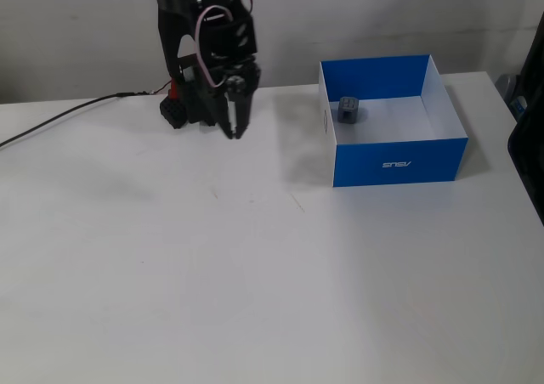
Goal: Grasp the gray block and put it in the box.
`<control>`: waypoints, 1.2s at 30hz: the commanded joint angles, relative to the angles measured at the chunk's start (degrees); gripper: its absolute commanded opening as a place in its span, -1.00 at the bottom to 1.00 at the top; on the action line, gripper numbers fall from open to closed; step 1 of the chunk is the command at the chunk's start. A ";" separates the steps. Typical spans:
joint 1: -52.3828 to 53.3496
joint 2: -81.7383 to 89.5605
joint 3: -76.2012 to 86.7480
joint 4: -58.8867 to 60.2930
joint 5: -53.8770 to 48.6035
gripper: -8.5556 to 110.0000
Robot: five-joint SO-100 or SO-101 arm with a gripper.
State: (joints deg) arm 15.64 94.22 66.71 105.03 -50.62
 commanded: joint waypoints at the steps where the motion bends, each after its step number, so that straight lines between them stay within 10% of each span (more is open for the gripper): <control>1: -5.01 7.56 3.43 -4.57 -1.93 -0.85; 36: -12.57 51.94 78.49 -53.44 23.82 -0.85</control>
State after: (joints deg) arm 2.02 143.70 145.11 54.32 -29.44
